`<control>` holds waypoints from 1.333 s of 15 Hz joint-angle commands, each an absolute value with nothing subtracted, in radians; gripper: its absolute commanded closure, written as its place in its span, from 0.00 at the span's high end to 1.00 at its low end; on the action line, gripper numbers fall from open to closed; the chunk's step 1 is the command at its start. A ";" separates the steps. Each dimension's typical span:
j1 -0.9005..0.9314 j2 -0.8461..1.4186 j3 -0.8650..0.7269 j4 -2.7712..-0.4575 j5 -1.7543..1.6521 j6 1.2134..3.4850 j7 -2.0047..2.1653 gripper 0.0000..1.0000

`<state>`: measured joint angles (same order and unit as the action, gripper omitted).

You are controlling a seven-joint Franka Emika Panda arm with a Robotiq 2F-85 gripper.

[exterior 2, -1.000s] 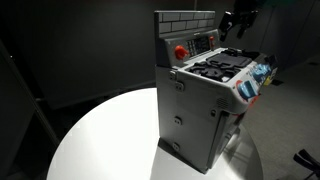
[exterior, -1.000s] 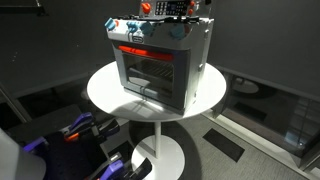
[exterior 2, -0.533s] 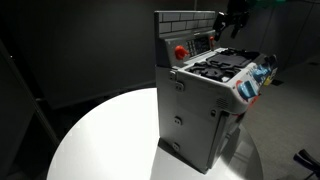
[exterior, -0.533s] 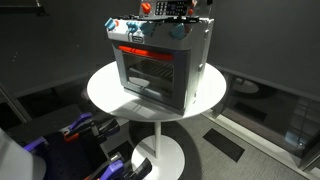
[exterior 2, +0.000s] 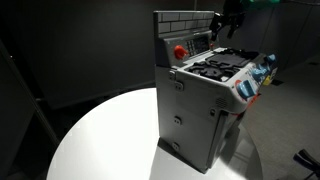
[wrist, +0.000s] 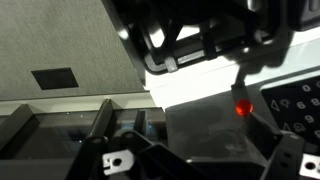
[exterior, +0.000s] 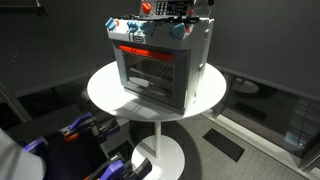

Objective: Press the top right orange button on the stove

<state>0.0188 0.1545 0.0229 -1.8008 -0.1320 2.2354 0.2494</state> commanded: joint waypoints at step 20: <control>0.025 -0.313 0.032 -2.182 -0.051 1.900 0.227 1.00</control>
